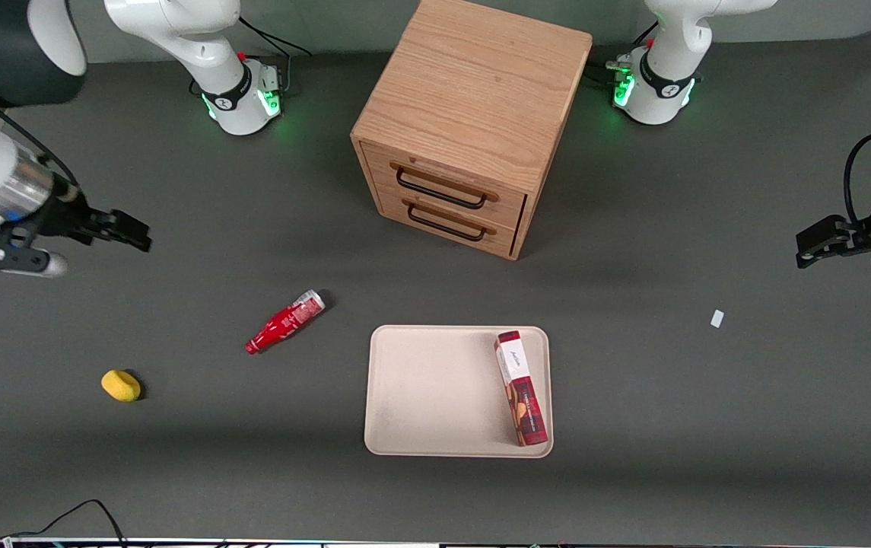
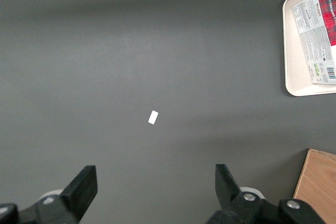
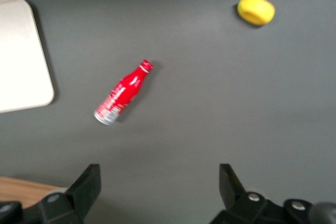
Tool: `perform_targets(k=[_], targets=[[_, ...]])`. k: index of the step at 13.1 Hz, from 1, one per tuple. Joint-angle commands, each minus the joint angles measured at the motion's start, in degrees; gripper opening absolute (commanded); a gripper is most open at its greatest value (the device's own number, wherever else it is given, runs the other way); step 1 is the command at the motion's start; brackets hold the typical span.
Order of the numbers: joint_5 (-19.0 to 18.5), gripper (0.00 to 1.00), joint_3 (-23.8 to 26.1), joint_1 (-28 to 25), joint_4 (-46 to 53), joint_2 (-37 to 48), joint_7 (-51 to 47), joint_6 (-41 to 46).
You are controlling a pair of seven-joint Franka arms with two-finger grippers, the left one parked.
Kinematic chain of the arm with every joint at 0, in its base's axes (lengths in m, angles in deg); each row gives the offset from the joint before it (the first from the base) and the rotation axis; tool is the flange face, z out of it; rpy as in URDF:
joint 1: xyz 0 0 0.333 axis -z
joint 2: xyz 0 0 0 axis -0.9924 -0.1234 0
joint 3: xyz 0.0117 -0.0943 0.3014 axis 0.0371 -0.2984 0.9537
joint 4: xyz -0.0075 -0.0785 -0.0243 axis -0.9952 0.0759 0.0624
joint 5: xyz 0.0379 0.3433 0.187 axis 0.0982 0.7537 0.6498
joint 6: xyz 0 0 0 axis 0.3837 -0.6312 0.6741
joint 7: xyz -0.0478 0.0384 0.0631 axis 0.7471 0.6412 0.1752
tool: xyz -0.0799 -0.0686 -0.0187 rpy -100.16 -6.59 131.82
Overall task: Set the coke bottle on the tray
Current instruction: 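Move the open right gripper down over the red Coca-Cola bottle, then close the right gripper around the bottle's body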
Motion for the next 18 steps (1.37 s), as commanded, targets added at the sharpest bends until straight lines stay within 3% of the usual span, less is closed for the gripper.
perform_targets(k=[1, 6, 10, 12, 14, 18], targets=[[1.9, 1.00, 2.8, -0.2, -3.6, -3.2, -12.8, -7.3], [1.0, 1.00, 10.2, -0.3, -6.5, -15.1, -37.0, -21.3], [0.9, 1.00, 10.3, -0.9, -11.0, -22.5, -43.5, -33.5], [-1.8, 1.00, 10.2, -0.9, -12.5, -25.4, -47.0, -36.7], [-7.8, 1.00, 10.2, -0.7, -14.1, -28.1, -52.4, -40.9], [-9.2, 1.00, 10.0, -0.7, -14.0, -30.9, -54.3, -42.1]])
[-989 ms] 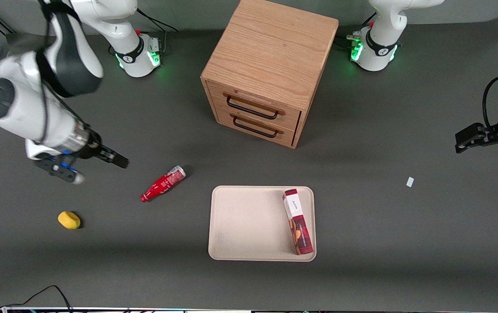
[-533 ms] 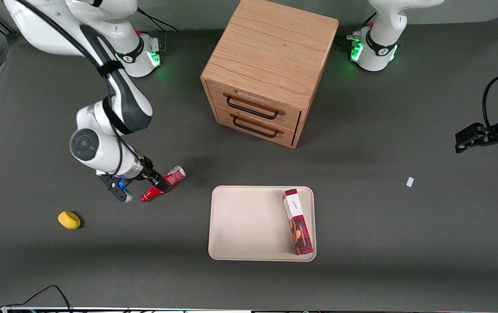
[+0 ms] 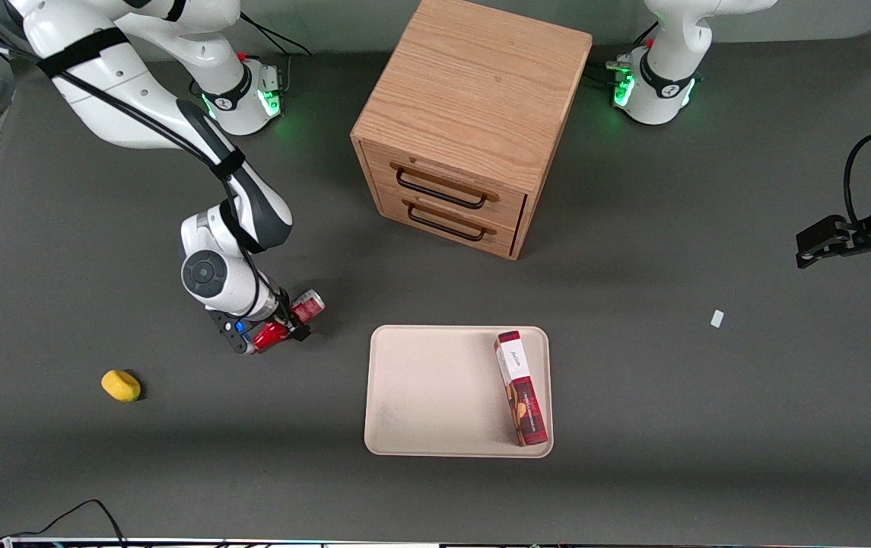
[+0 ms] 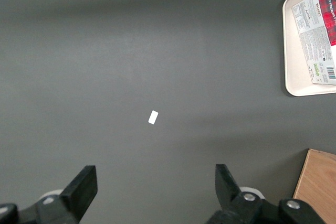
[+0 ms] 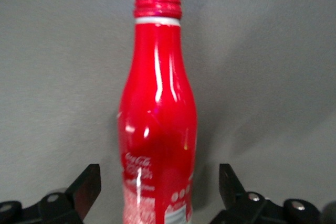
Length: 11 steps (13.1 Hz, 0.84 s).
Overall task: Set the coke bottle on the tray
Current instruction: 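Close the right gripper around the bottle's body, then lift the bottle upright and carry it over the white tray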
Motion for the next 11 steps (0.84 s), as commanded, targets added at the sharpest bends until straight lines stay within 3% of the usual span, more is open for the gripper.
perform_targets(k=[1, 2, 4, 5, 8, 11], targets=[[-1.7, 0.92, -0.3, -0.1, 0.0, -0.2, -2.3, -0.8], [-1.9, 0.74, -0.3, -0.1, 0.0, -0.2, -2.3, -0.8], [-2.6, 0.20, -0.3, -0.1, 0.1, -0.2, -2.3, -0.8], [-2.7, 0.02, -0.3, -0.1, 0.3, -0.2, -2.1, -0.8], [-4.0, 0.00, -0.2, -0.2, 2.0, 0.8, -1.4, -0.1], [-6.0, 0.00, 0.8, -0.2, 8.7, 2.2, 3.1, 8.0]])
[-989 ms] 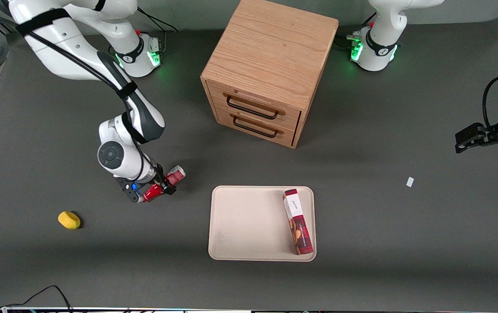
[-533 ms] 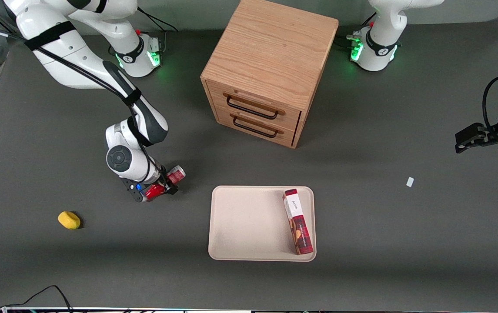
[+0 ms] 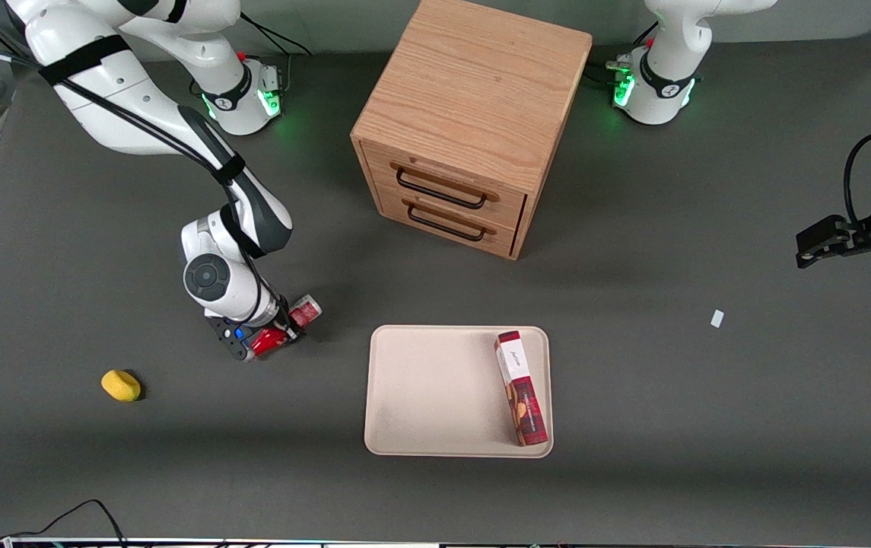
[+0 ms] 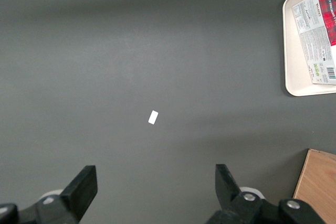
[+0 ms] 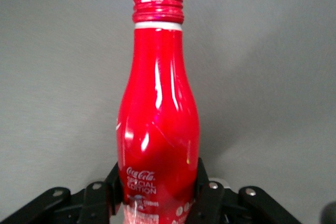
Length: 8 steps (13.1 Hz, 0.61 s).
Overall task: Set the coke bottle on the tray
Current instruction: 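Lift the bottle upright and carry it over the white tray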
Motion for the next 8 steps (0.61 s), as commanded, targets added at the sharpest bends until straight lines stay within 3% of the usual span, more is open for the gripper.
perform_targets(k=[1, 5, 8], targets=[[-1.5, 0.00, 1.6, -0.2, 7.7, 2.7, 5.4, 9.6], [-1.3, 0.00, 3.7, -0.4, 23.9, 2.0, 20.9, 22.3], [-1.2, 0.00, 5.4, -1.8, 32.9, -0.3, 32.2, 26.0]])
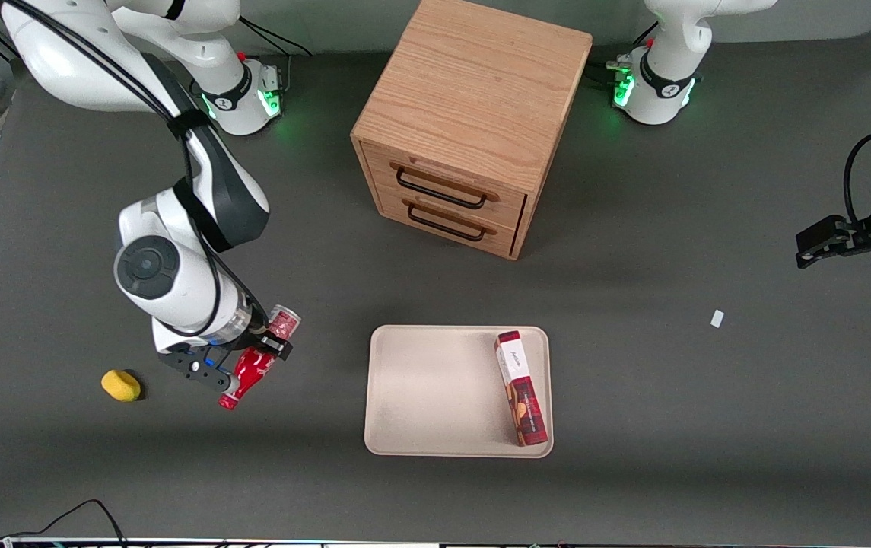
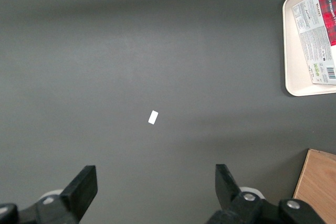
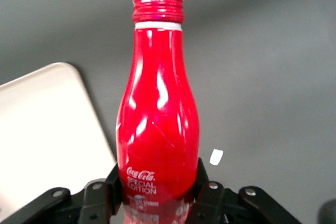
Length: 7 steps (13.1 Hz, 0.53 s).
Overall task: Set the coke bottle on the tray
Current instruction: 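Lift the bottle upright and carry it over the white tray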
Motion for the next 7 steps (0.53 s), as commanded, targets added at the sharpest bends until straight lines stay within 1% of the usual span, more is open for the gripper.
perform_targets(k=[1, 2, 4, 6, 7], targets=[[-1.0, 0.00, 2.3, -1.7, 8.7, -4.4, 8.4, 2.7], [-1.1, 0.00, 3.7, -2.0, 11.6, -6.7, 11.0, 2.4], [-1.2, 0.00, 5.3, -4.4, 18.8, -12.3, 17.9, 2.2], [-1.3, 0.00, 5.3, -8.2, 22.6, -16.2, 19.1, 1.5], [-1.5, 0.00, 5.2, -8.7, 22.6, -17.4, 19.2, 0.3]])
